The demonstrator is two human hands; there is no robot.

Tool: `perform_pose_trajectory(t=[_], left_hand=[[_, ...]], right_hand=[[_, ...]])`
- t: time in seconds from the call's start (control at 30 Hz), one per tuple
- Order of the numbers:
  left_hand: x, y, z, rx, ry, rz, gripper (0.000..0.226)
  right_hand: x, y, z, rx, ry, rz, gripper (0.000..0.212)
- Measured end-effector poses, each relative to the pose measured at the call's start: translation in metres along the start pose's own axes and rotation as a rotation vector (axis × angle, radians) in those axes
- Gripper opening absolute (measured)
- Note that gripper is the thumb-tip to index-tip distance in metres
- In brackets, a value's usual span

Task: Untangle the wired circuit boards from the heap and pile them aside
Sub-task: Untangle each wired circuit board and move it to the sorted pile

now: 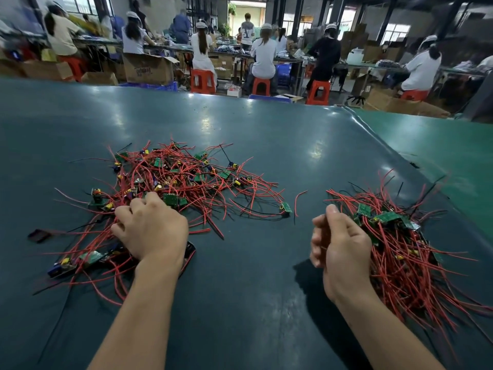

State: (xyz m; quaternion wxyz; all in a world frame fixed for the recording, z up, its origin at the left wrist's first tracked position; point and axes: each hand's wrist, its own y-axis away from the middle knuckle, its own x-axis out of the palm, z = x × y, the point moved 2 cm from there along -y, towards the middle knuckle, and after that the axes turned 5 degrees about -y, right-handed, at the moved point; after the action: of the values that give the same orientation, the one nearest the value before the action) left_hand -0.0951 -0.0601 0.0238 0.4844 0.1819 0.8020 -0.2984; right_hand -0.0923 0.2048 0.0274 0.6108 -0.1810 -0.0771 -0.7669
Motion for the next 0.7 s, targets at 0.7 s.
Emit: perform_pose_trajectory(t=[0.7], left_hand=[[-0.026, 0.059, -0.045, 0.816, 0.809, -0.501, 0.039]], right_hand=[[0.011, 0.009, -0.004, 0.254, 0.152, 0.349, 0.035]])
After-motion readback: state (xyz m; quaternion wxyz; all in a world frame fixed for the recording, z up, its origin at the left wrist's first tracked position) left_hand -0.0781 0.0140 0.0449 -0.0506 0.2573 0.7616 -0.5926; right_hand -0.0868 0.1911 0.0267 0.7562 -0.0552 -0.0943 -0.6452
